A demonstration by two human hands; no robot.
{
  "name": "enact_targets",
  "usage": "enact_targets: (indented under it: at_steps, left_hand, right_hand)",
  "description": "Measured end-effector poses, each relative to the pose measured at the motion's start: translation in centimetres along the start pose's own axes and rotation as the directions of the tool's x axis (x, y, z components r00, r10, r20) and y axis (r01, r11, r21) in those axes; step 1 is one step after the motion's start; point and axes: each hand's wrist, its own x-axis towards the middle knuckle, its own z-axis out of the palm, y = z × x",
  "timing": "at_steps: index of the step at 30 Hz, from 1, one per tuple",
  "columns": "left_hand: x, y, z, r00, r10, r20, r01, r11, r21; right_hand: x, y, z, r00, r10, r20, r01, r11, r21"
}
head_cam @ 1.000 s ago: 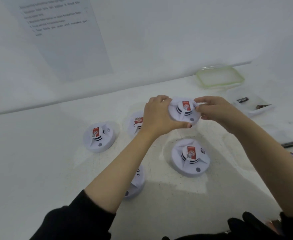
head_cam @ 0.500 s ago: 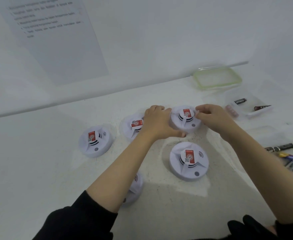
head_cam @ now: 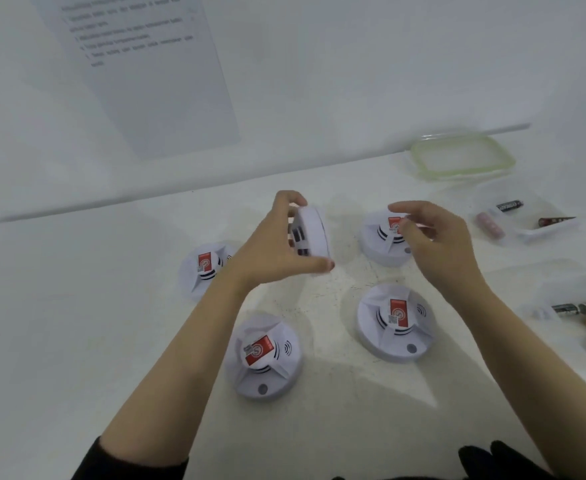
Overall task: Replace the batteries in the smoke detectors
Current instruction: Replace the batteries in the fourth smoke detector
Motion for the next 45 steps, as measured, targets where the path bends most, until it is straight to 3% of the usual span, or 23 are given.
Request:
enact_targets:
  at_steps: [3, 5, 7, 11, 17, 20, 24, 28, 32, 37, 45]
  left_hand:
    - [-1.3, 1.3, 0.9, 0.993, 0.107, -0.055, -0.116, 0.973, -0.197]
    - [-2.0, 1.8, 1.7, 0.981, 0.161, -0.105, -0.184, 0.944, -0.274]
    - [-2.6, 2.2, 2.2, 0.969, 0.201, -0.144, -0.236, 0.924, -0.301]
    - [-3.4, 2.0, 2.2, 0.959, 0.23, -0.163, -0.268, 0.923, -0.276]
    - [-4.4, 1.1, 2.1, 0.981, 0.187, -0.052, -0.193, 0.971, -0.141]
    - [-4.6, 1.0, 2.2, 0.986, 0.164, -0.009, -0.164, 0.98, -0.116]
    - [-5.0, 0.8, 2.1, 0.98, 0.187, -0.069, -0.193, 0.975, -0.108]
    - [-5.4, 0.8, 2.6, 0.971, 0.197, -0.132, -0.215, 0.966, -0.142]
    - [-5.4, 1.0, 3.0, 0.966, 0.165, -0.197, -0.195, 0.97, -0.146]
    - [-6.0, 1.1, 2.9, 0.944, 0.185, -0.272, -0.219, 0.97, -0.101]
    - [-6.8, 0.7, 2.5, 0.946, 0.202, -0.255, -0.237, 0.965, -0.115]
  right_hand:
    - [-0.8, -1.3, 0.4, 0.947, 0.049, 0.319, -0.157, 0.934, 0.321]
    - [-1.2, -1.7, 0.5, 0.83, 0.052, 0.555, -0.37, 0.797, 0.478]
    - [-1.5, -1.8, 0.6, 0.765, -0.001, 0.644, -0.47, 0.683, 0.559]
    - [-2.0, -1.8, 0.6, 0.793, -0.03, 0.608, -0.428, 0.683, 0.592]
    - [-3.0, -2.2, 0.4, 0.824, -0.049, 0.564, -0.269, 0.842, 0.467]
    - [-3.4, -2.9, 0.4, 0.796, -0.111, 0.595, -0.178, 0.897, 0.406]
    - [-3.5, -3.5, 0.6, 0.785, -0.15, 0.6, -0.054, 0.95, 0.308]
    - [-3.9, -4.1, 1.4, 0.856, -0.179, 0.484, 0.021, 0.949, 0.315]
    - [-4.2, -4.2, 2.0, 0.86, -0.168, 0.482, 0.007, 0.948, 0.319]
    - [-4.0, -4.6, 1.3, 0.77, -0.136, 0.624, -0.098, 0.941, 0.325]
    - [-3.6, -4.6, 1.0, 0.681, -0.152, 0.716, -0.148, 0.929, 0.338]
